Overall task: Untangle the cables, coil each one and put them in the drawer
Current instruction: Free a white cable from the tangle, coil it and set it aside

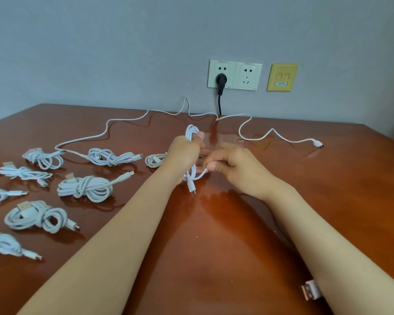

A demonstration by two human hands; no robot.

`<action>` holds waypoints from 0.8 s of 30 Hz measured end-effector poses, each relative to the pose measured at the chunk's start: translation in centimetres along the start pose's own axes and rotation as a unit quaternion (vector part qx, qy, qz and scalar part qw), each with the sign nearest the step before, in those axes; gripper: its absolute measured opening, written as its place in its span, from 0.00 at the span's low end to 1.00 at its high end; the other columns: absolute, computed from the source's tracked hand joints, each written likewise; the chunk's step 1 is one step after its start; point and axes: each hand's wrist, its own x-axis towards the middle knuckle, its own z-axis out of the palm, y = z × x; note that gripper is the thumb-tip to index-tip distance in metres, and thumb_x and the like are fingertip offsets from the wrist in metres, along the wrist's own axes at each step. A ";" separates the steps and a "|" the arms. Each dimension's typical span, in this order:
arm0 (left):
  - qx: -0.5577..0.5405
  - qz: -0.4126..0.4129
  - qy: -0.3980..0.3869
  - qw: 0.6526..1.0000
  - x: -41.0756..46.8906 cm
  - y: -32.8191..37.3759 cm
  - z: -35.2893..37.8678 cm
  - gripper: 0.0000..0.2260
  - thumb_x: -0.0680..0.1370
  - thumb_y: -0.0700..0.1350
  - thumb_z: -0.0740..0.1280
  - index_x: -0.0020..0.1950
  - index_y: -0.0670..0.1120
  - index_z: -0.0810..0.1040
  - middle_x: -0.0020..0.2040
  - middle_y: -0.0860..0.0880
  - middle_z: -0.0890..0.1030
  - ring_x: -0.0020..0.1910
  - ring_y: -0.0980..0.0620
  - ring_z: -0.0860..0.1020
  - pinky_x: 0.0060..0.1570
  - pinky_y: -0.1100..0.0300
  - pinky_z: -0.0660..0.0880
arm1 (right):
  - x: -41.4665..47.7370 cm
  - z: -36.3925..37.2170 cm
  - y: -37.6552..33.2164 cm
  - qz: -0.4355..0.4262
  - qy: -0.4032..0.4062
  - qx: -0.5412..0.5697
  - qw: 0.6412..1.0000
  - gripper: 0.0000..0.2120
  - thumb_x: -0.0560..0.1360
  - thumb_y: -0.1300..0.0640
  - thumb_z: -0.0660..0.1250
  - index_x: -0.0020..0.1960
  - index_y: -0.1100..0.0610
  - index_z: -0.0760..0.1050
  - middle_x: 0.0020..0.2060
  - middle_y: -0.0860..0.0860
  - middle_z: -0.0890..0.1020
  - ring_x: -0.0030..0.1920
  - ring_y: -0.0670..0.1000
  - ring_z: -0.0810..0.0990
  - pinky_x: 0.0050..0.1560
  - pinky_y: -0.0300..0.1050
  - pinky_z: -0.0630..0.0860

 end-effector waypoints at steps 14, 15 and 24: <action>0.092 -0.055 -0.189 0.976 -1.2 0.6 0.6 0.27 0.74 0.69 0.52 0.35 0.45 0.66 0.20 0.54 0.61 0.17 0.57 0.58 0.20 0.69 0.60 | -0.4 -1.0 0.3 0.066 0.088 0.073 0.991 0.12 0.74 0.60 0.68 0.40 0.48 0.66 0.31 0.44 0.75 0.32 0.40 0.70 0.35 0.31 0.66; 0.087 -0.057 -0.185 0.977 -1.0 0.6 0.4 0.27 0.74 0.69 0.52 0.36 0.45 0.68 0.20 0.54 0.60 0.16 0.57 0.58 0.20 0.70 0.59 | -0.3 -1.2 0.4 0.065 0.092 0.088 0.990 0.11 0.75 0.63 0.65 0.42 0.49 0.67 0.32 0.46 0.76 0.32 0.41 0.69 0.36 0.31 0.65; 0.024 -0.059 -0.137 0.989 -0.1 0.5 -0.8 0.26 0.73 0.68 0.57 0.36 0.44 0.68 0.19 0.54 0.60 0.17 0.57 0.57 0.20 0.69 0.58 | -0.1 -0.9 0.9 0.238 0.016 0.157 0.958 0.15 0.79 0.50 0.59 0.36 0.55 0.72 0.23 0.47 0.68 0.22 0.47 0.64 0.24 0.37 0.60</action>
